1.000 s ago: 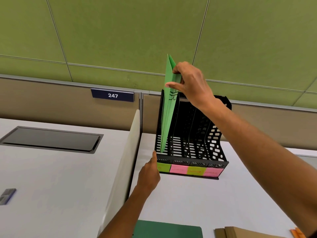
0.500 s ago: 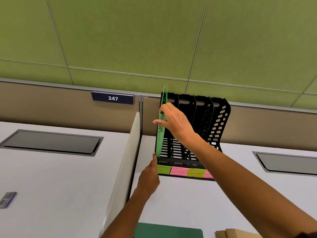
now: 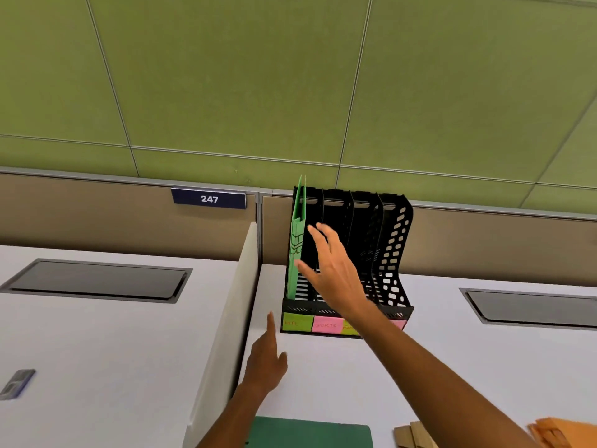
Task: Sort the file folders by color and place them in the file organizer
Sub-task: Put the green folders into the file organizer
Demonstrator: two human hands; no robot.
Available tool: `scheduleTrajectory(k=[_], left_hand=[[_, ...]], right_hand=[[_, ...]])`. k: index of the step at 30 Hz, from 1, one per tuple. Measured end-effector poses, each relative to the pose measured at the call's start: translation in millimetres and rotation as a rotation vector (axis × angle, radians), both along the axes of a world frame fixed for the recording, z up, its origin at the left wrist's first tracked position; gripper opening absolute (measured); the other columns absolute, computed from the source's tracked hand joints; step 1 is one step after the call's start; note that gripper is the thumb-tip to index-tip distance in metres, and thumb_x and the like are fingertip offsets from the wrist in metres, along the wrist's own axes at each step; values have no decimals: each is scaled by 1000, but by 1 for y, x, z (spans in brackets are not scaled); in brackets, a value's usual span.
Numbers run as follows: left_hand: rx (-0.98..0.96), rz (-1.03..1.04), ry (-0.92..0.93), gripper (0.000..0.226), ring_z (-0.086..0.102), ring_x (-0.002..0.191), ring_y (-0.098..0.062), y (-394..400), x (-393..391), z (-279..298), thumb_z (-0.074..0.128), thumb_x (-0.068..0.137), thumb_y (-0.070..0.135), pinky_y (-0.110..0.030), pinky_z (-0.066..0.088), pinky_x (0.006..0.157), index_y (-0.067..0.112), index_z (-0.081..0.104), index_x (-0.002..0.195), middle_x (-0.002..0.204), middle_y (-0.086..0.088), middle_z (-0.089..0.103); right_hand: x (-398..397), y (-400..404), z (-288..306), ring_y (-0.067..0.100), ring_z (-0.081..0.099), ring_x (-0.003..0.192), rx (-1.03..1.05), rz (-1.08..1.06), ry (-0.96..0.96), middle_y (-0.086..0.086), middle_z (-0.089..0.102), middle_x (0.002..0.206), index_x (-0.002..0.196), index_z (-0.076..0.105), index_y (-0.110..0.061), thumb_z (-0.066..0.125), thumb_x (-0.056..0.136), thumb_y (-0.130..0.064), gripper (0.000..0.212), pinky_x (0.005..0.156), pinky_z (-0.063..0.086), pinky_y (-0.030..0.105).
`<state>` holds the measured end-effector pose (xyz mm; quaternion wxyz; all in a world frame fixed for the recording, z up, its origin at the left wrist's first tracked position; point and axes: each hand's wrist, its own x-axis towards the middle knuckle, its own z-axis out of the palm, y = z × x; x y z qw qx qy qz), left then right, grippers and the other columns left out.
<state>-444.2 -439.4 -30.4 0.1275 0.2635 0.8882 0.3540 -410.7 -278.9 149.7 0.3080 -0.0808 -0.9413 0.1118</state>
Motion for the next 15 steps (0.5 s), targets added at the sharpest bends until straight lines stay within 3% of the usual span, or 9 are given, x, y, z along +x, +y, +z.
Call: scheduleTrajectory(k=[1,5,9,12,15], left_hand=[[-20,10,-10,97,54,87,-11,-6,7,-5,60,92,24,-18,45,75,24,-16,152,109,-6,60],[-65,1,-37,95,50,122,-20,-31,34,-21,57,91,28,-27,42,99,22,-16,151,136,-4,51],[-140,2,26,92,43,128,-25,-53,60,-32,54,89,30,-32,37,106,23,-15,150,139,-7,47],[-168,59,42,89,34,136,-27,-66,80,-35,55,89,28,-35,32,112,22,-5,154,147,-9,39],[-200,75,31,85,23,143,-29,-78,102,-32,54,91,25,-37,25,116,21,-1,155,154,-13,27]], right_hand=[[10,-1,-10,17,44,126,-25,-14,-23,3,28,152,149,25,-19,48,90,-57,74,99,48,33],[55,-7,-57,17,37,133,-120,-57,-154,1,28,153,151,19,-24,45,87,-66,80,108,38,33],[102,-20,-102,21,33,137,-193,-117,-257,2,30,154,151,20,-23,29,83,-77,87,111,35,36],[137,-32,-130,26,39,133,-228,-174,-338,5,30,153,150,22,-23,16,78,-82,94,103,40,36],[172,-46,-153,24,41,128,-303,-208,-430,2,26,153,150,19,-26,18,76,-81,92,100,42,36]])
